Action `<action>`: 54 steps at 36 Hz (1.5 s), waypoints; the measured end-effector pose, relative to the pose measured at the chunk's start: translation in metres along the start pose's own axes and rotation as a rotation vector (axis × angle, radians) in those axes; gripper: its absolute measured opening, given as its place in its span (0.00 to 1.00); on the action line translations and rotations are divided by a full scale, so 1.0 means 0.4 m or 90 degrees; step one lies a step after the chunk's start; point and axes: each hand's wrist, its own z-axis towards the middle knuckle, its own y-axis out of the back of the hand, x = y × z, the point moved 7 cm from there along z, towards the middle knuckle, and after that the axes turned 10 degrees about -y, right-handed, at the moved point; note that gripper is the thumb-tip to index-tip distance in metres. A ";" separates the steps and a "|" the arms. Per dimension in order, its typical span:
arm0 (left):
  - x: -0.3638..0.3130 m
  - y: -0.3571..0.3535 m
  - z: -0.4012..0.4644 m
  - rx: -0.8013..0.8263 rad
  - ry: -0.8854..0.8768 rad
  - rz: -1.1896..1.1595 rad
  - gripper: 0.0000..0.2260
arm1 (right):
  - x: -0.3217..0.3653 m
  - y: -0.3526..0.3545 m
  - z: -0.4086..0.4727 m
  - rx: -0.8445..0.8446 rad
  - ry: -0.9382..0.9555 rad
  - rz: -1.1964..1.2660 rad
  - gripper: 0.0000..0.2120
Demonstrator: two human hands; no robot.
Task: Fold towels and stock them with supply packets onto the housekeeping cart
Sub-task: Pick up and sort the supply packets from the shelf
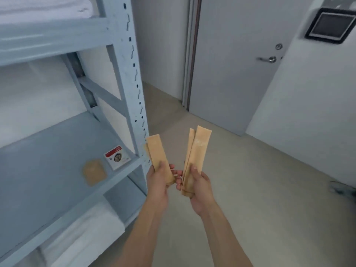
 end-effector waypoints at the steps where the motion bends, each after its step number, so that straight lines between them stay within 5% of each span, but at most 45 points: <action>1: 0.010 -0.054 -0.011 0.007 -0.005 -0.004 0.12 | 0.034 0.038 0.001 -0.005 0.008 0.003 0.18; 14: 0.069 -0.503 0.035 0.053 -0.009 -0.125 0.06 | 0.415 0.308 0.108 -0.065 0.096 -0.143 0.10; 32: -0.034 -0.879 0.677 0.172 -0.001 -0.082 0.14 | 0.801 0.176 0.726 -0.061 0.118 -0.110 0.22; 38: -0.116 -1.002 0.880 0.208 -0.018 -0.114 0.11 | 0.941 0.094 0.914 -0.034 0.138 -0.059 0.19; 54: -0.209 -1.261 1.470 0.043 -0.100 -0.092 0.11 | 1.266 -0.071 1.542 0.097 0.098 -0.112 0.21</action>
